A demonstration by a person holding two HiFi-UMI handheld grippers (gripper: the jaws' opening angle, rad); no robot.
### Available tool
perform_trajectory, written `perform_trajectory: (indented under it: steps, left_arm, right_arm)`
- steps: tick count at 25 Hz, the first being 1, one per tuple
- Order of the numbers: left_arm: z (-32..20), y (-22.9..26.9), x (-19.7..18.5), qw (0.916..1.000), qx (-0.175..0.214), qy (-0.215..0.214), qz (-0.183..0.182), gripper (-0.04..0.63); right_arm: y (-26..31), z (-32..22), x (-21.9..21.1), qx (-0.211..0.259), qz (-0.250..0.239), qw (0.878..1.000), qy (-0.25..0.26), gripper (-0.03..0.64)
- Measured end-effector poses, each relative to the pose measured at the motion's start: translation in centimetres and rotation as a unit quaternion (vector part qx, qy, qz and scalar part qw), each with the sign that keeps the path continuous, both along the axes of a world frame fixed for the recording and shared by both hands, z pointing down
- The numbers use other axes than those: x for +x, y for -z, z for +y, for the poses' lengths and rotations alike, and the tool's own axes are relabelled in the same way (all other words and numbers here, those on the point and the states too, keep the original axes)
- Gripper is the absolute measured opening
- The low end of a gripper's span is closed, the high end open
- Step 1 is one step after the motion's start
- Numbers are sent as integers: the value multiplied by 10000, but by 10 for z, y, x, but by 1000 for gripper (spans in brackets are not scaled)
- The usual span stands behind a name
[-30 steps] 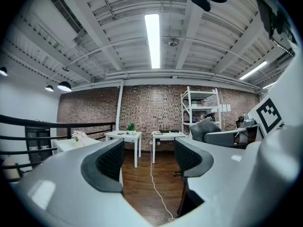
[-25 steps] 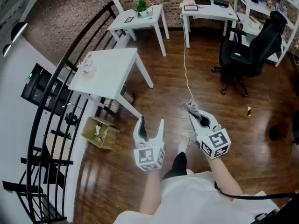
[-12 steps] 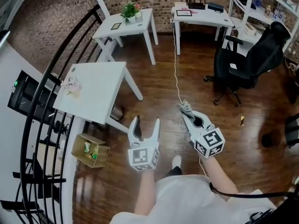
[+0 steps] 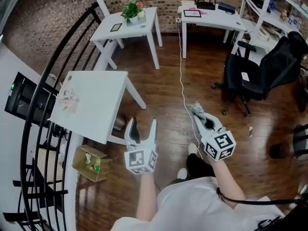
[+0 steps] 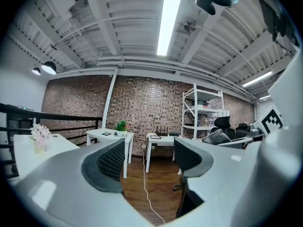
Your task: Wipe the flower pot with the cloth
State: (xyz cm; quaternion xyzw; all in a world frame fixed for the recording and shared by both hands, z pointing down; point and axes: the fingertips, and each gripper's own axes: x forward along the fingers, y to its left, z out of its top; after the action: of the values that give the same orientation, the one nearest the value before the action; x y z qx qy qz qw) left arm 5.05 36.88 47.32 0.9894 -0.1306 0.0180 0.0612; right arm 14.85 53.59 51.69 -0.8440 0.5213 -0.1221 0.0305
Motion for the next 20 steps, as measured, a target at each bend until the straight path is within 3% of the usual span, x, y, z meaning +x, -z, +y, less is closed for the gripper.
perform_trajectory:
  steps: [9,14,20]
  left_arm:
    - [-62,-17,93,9991,-115,265,-319,333]
    - [-112,-7,151,9980,95,591,-215,333]
    - [-152,-3,157,9906,283,1326,-209,333]
  right_arm:
    - [2,-86,110,-29,21,9991,422,11]
    - [18,-156,178,240,191,9951,943,11]
    - [29,-240,183,435,208,9792,1969,11]
